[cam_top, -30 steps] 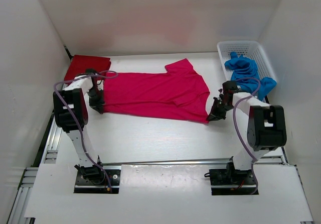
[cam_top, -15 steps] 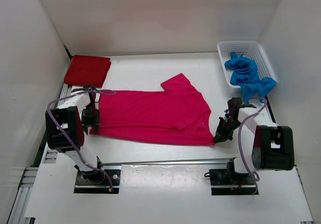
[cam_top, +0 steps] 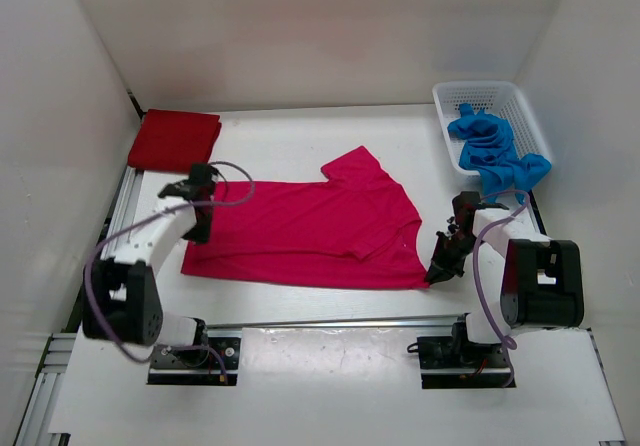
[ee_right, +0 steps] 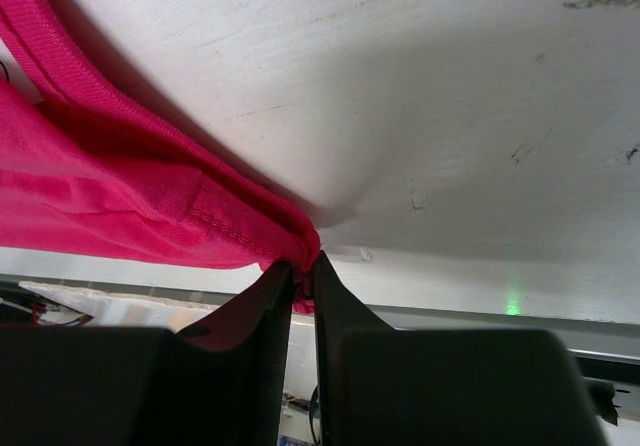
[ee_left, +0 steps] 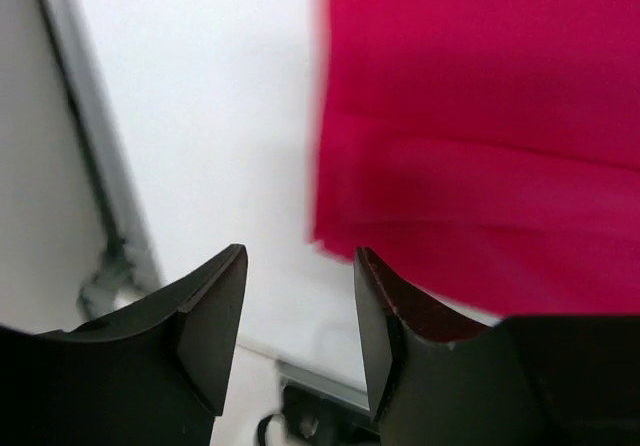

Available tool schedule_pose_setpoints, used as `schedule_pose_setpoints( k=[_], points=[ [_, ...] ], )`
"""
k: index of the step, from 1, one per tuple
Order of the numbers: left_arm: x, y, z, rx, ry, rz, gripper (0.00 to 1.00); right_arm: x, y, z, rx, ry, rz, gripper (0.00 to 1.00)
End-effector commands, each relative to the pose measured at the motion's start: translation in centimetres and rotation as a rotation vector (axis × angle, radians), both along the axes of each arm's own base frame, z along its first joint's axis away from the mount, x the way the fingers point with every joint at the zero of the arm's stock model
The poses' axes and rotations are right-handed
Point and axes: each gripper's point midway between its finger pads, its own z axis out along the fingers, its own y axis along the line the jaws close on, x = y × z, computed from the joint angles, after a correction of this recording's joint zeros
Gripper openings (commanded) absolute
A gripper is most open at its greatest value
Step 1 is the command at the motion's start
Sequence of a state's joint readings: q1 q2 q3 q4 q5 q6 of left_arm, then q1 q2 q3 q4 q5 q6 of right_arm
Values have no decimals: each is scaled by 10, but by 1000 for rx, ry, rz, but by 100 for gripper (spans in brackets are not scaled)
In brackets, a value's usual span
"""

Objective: Fold and stack the t-shirts
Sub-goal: Fold the flattened tshirt in 1/3 of the way

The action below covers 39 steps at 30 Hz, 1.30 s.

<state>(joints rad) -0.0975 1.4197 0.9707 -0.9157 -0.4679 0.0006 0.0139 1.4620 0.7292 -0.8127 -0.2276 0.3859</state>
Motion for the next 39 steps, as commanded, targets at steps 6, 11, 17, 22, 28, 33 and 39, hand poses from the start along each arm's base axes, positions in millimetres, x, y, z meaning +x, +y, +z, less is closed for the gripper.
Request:
schedule_pose_setpoints(
  k=[6, 11, 17, 22, 28, 33, 39],
  points=[
    [11, -37, -34, 19, -181, -156, 58, -3, -2, -5, -3, 3, 4, 16],
    [23, -42, -38, 29, -171, -163, 58, -5, 0, -8, 6, 1, 3, 16],
    [28, -35, -45, 84, -164, -146, 54, -3, 1, -8, 15, -10, 12, 16],
    [16, -30, -52, 98, -140, -144, 49, -3, 2, -8, 25, -10, 11, 16],
    [0, -28, -42, 64, -132, -147, 50, -3, 1, -8, 15, -10, 12, 16],
    [-16, -23, -52, 60, -42, -135, 51, -3, 1, -8, 15, -10, 12, 16],
    [-17, -24, -62, 62, 17, -140, 55, -3, 1, -8, 16, -13, 20, 16]
  ],
)
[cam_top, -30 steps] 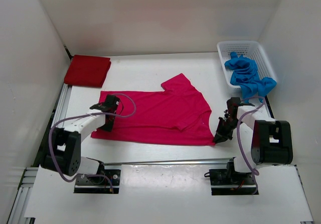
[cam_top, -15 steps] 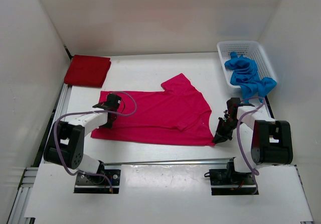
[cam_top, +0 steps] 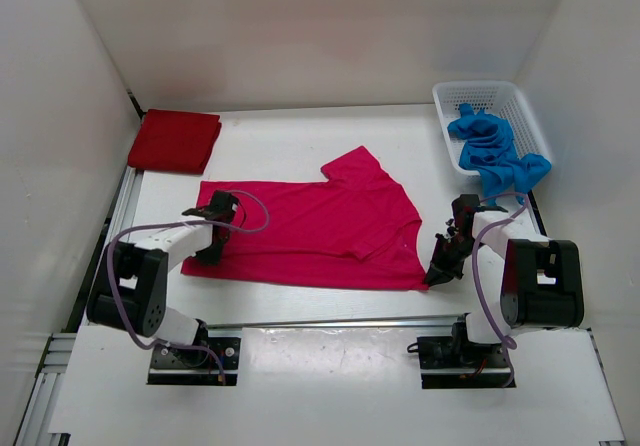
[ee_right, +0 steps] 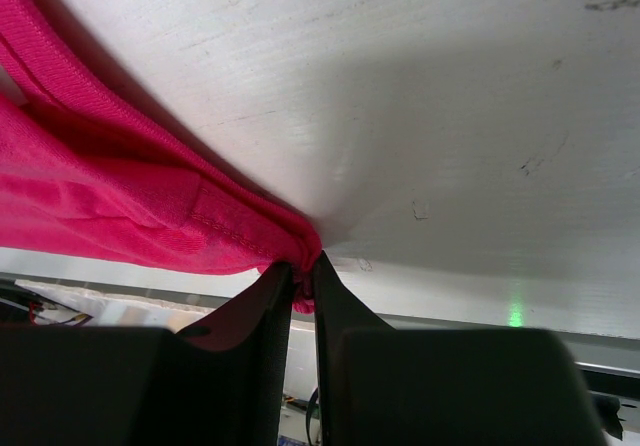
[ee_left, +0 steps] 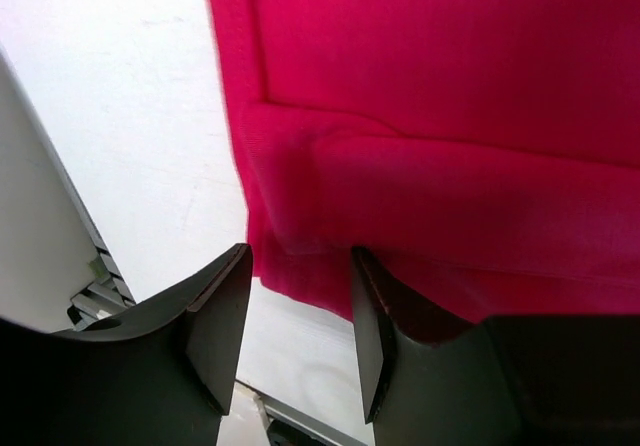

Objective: Fold and stack the t-shirts
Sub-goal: Fold the flattened tshirt in 1/3 of the way

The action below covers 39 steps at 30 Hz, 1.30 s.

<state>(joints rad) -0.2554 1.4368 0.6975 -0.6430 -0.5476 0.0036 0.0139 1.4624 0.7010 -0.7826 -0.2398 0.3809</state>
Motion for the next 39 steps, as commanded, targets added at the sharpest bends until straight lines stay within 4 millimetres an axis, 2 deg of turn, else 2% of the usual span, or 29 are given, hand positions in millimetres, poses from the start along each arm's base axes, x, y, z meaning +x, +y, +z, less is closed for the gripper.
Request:
schedule_pose_setpoints(
  k=[1, 5, 7, 12, 18, 19, 23, 24, 27, 30, 34, 37, 38, 39],
  points=[
    [3, -3, -1, -16, 18, 2, 55, 0, -1, -3, 3, -10, 16, 16],
    [20, -8, 7, -24, -13, 2, 55, 0, -1, -3, 3, -10, 16, 16],
    [19, -7, 5, -22, -4, 2, 53, 0, -1, -3, 3, -10, 16, 16],
    [18, -7, 1, -17, 13, 2, 36, 1, -1, -1, 3, -20, 16, 16],
    [22, -2, 5, -1, -2, 18, 20, 1, -1, -1, 3, -20, 16, 16],
    [27, -3, 9, -5, -17, 18, 10, 1, -1, -1, 3, -20, 16, 16],
    [49, 0, 24, -28, -76, 52, 10, 1, -3, -2, -6, -20, 16, 15],
    [59, -1, 25, -40, -81, 58, 10, 0, -3, -3, -6, -11, 16, 15],
    [74, 6, 23, -54, -55, 98, 10, 0, -3, -3, -6, -10, 16, 14],
    [69, 15, 15, -36, 40, 126, 17, 0, -3, -3, -6, -10, 16, 14],
    [81, 16, 7, -49, 91, 145, 28, 3, -3, -2, -6, -22, 25, 14],
    [87, 16, 10, -47, 98, 145, 45, 3, -3, -2, -5, -25, 34, 14],
    [83, 14, 9, -56, 117, 143, 54, 3, -3, -2, -5, -25, 34, 15],
    [84, 14, 12, -56, 120, 143, 70, 3, -4, -2, -5, -28, 44, 19]
  ],
)
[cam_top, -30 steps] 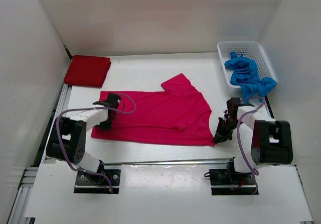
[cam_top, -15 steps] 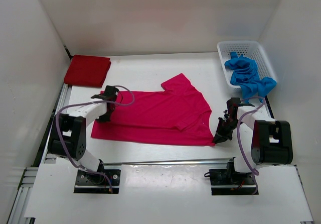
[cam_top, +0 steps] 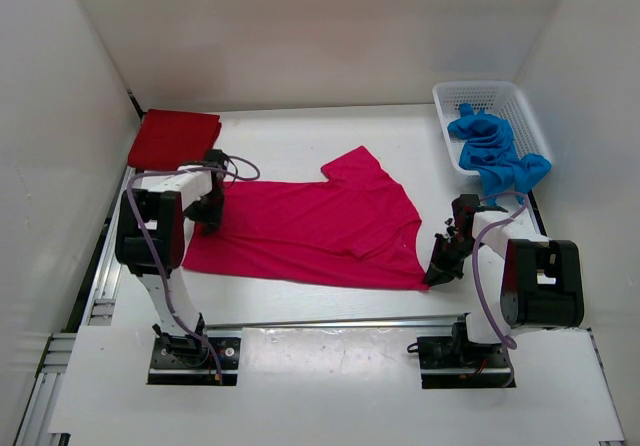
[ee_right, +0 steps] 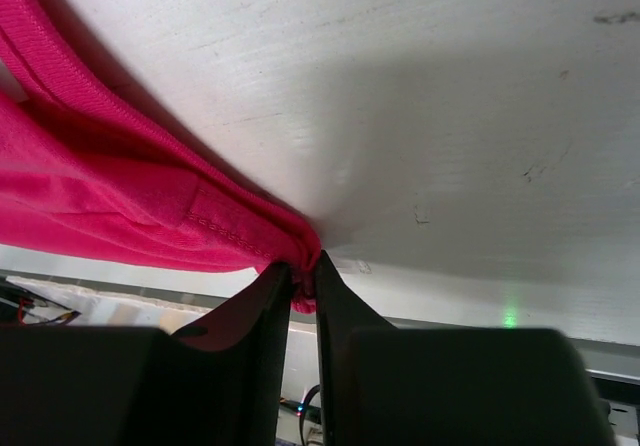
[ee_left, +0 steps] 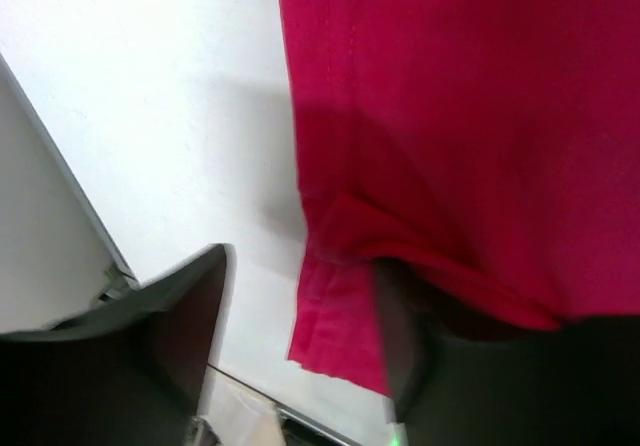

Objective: Fold and stack the t-shirts
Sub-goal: Fold the flattened tshirt in 1/3 of the way

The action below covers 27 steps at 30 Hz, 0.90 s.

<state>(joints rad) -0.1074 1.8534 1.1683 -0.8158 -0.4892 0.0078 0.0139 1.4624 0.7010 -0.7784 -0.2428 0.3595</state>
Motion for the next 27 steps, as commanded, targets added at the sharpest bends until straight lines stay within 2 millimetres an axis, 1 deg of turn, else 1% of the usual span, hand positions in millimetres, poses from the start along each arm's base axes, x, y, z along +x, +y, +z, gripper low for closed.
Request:
schedule_pose_setpoints(
  k=[1, 3, 4, 5, 7, 8, 9, 10, 11, 13, 14, 16, 17, 18, 19, 20, 21, 22, 23, 24, 25, 26, 27],
  points=[
    [1, -1, 13, -19, 1, 11, 75, 3, -3, -1, -9, -27, 24, 21],
    [-1, 3, 15, 7, 7, 14, 85, 5, -3, 5, -9, -33, 24, 26],
    [0, 5, 19, 22, -4, 16, 92, 6, -4, 7, -9, -49, 35, 26],
    [3, 8, 23, 39, -15, 18, 92, 11, -6, 15, -19, -69, 35, 27],
    [9, 15, 39, 88, -54, 26, 92, 18, -6, 24, -20, -107, 35, 29],
    [19, 11, 54, 100, -107, 13, 92, 29, -7, 35, -31, -165, 34, 31],
    [26, 7, 64, 110, -149, 3, 92, 32, -7, 41, -31, -182, 34, 33],
    [30, 6, 75, 136, -180, -6, 92, 35, -7, 47, -31, -195, 34, 37],
    [41, -7, 90, 139, -246, -37, 93, 45, -9, 58, -45, -231, 22, 37],
    [52, -17, 108, 179, -315, -61, 94, 52, -9, 65, -45, -244, 21, 38],
    [59, -33, 118, 187, -350, -97, 94, 58, -9, 72, -45, -262, 21, 38],
    [64, -47, 129, 210, -383, -131, 94, 59, -4, 69, -18, -232, 15, 38],
    [66, -70, 129, 199, -391, -186, 94, 59, -4, 67, -18, -223, 15, 38],
    [66, -82, 129, 193, -394, -217, 94, 59, -4, 65, -17, -211, 6, 38],
    [66, -103, 127, 138, -397, -264, 94, 53, -4, 61, -17, -193, 6, 38],
    [60, -138, 124, 89, -393, -352, 94, 52, -2, 57, -7, -192, 7, 38],
    [56, -161, 123, 43, -393, -408, 94, 48, 2, 51, 20, -183, 0, 38],
    [51, -192, 119, -49, -386, -476, 94, 46, 4, 48, 29, -177, -8, 40],
    [41, -236, 126, -121, -405, -574, 92, 39, 4, 40, 29, -157, -9, 41],
    [29, -269, 122, -233, -370, -647, 91, 41, 6, 38, 41, -166, -22, 41],
    [16, -309, 125, -313, -365, -732, 88, 35, 9, 31, 55, -138, -36, 41],
    [7, -331, 125, -373, -352, -780, 85, 38, 10, 31, 56, -147, -45, 41],
    [-3, -351, 124, -425, -336, -824, 82, 33, 12, 27, 70, -134, -44, 41]
  ],
)
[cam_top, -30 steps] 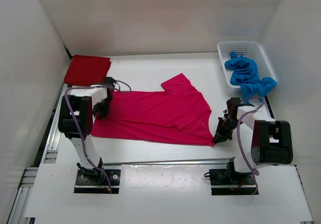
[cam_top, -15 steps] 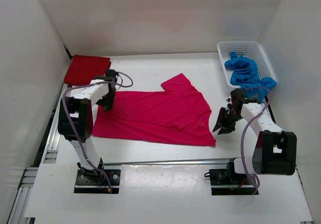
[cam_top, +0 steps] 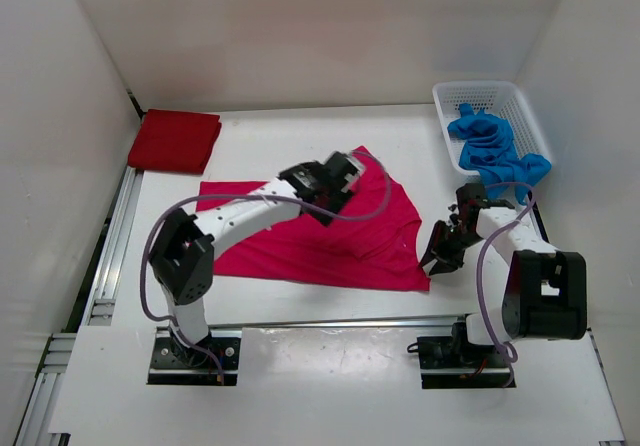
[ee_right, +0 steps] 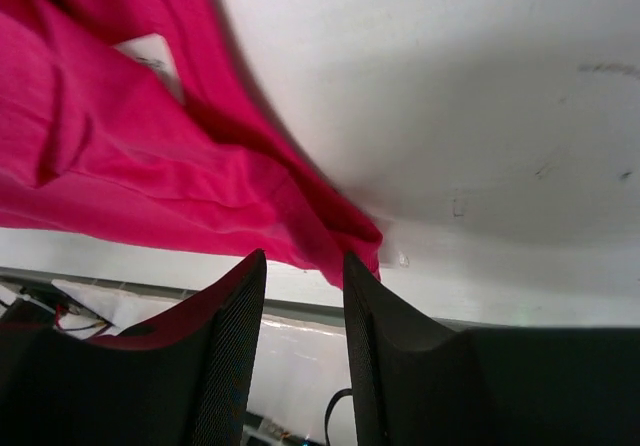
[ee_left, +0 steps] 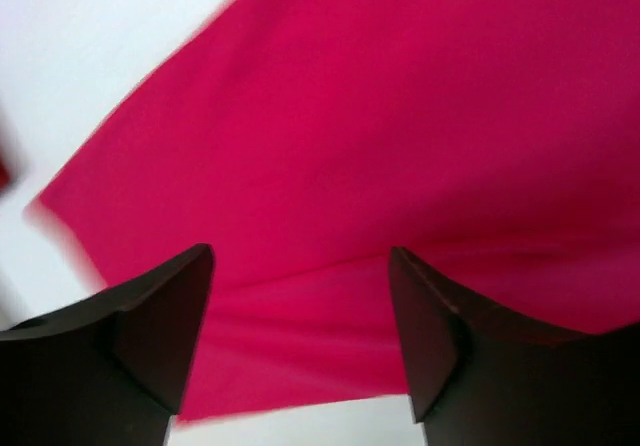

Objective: Fold and stack the t-shirts
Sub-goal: Fold the flattened tshirt in 1/3 of the way

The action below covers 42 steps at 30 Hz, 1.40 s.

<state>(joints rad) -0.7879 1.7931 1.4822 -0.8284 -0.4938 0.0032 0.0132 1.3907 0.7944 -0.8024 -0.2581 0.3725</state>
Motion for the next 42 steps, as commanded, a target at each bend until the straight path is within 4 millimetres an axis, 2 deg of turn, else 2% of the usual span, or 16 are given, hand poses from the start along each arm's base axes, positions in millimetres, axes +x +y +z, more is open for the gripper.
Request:
schedule_pose_setpoints(
  k=[1, 2, 3, 7, 10, 17, 21, 22, 25, 27, 29, 30, 33, 38, 39, 42],
  points=[
    [-42, -102, 16, -270, 104, -270, 79, -1, 9, -9, 56, 18, -40, 41],
    [-56, -126, 10, -287, 132, -332, 75, -3, 9, -12, 57, 24, -50, 41],
    [-64, -139, 6, -302, 151, -365, 74, -3, 9, -12, 57, 25, -50, 41],
    [-85, -171, -23, -301, 237, -441, 74, -7, 10, -16, 57, 37, -59, 41],
    [-87, -171, -46, -269, 280, -436, 74, -7, 10, -16, 57, 37, -59, 41],
    [-96, -182, -64, -252, 320, -459, 75, -11, 10, -23, 57, 38, -59, 43],
    [-89, -171, -85, -178, 306, -421, 64, -15, 11, -24, 66, 49, -58, 43],
    [-87, -170, -85, -172, 298, -416, 55, -12, 11, -24, 66, 39, -58, 43],
    [-81, -172, -83, -165, 275, -407, 42, -20, 13, -28, 76, 61, -58, 43],
    [-80, -171, -82, -158, 266, -402, 38, -22, 13, -31, 76, 64, -58, 43],
    [-78, -170, -82, -153, 259, -398, 35, -31, 12, -35, 75, 79, -50, 49],
    [-77, -169, -82, -148, 253, -394, 26, -31, 12, -35, 75, 79, -50, 52],
    [-75, -168, -82, -142, 245, -389, 10, -37, 8, -38, 50, 78, -52, 56],
    [-54, -168, -68, -182, 217, -358, 10, -36, 4, -34, 21, 67, -65, 56],
    [-44, -165, -68, -195, 217, -338, 10, -37, 4, -32, 21, 68, -65, 56],
    [-35, -154, -74, -190, 285, -306, 10, -35, 3, -30, 12, 61, -75, 56]
  ],
)
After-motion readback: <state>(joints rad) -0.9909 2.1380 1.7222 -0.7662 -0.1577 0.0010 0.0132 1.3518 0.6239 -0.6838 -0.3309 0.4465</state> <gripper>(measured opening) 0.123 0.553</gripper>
